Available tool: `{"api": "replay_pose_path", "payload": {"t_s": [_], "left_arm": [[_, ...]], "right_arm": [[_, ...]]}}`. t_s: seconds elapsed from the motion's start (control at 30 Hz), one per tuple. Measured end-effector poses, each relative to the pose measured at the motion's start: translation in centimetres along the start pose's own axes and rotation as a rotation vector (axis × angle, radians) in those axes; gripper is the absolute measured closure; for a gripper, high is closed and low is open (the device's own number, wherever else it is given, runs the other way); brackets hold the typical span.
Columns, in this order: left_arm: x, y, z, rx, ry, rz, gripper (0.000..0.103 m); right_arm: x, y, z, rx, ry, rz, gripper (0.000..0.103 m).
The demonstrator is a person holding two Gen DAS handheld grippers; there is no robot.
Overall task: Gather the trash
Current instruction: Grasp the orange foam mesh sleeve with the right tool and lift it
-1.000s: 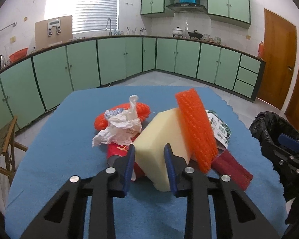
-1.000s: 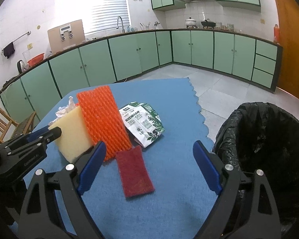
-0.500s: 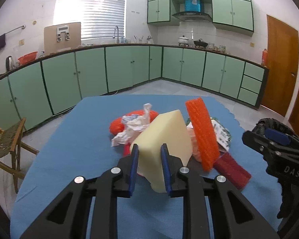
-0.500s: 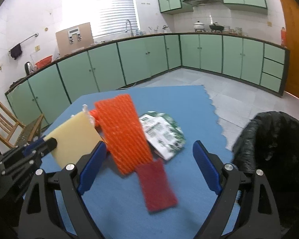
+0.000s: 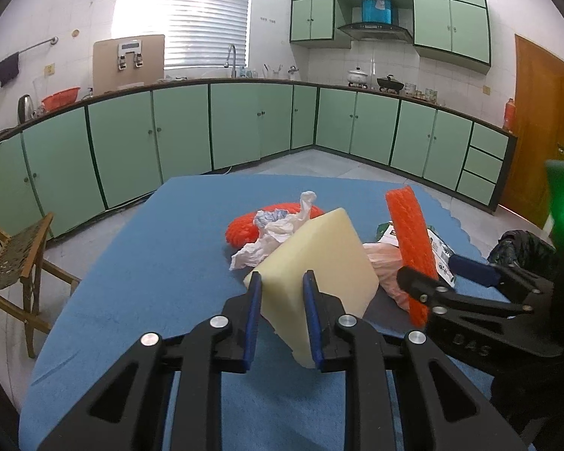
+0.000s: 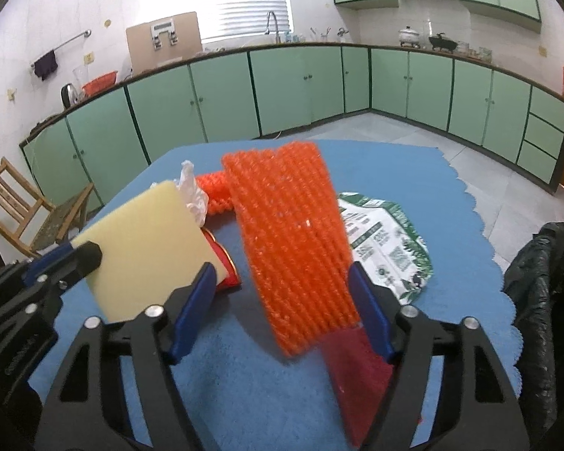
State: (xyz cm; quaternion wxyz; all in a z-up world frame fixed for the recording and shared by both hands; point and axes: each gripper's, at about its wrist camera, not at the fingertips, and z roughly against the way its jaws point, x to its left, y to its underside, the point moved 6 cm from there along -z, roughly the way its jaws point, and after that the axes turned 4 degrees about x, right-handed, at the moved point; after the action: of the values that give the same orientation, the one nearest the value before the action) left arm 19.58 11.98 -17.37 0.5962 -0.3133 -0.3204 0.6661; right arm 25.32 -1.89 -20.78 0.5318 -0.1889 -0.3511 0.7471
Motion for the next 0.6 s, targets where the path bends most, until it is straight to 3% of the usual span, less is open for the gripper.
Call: {"api": "replay_pose_path", "payload": {"t_s": [0.1, 0.17, 0.23, 0.6], "left_arm": [[0.2, -0.1, -0.1, 0.001, 0.005, 0.006, 0.081], [0.3, 0.0, -0.1, 0.003, 0.006, 0.007, 0.081], [0.4, -0.1, -0.1, 0.003, 0.008, 0.009, 0.081], [0.0, -0.8, 1.1, -0.021, 0.016, 0.004, 0.081]], "right_arm": [[0.3, 0.0, -0.5, 0.021, -0.019, 0.012, 0.061], [0.6, -0.1, -0.5, 0.033, -0.042, 0.023, 0.084], [0.7, -0.1, -0.3, 0.033, -0.059, 0.032, 0.091], [1.0, -1.6, 4.1, -0.051, -0.13, -0.004, 0.094]]}}
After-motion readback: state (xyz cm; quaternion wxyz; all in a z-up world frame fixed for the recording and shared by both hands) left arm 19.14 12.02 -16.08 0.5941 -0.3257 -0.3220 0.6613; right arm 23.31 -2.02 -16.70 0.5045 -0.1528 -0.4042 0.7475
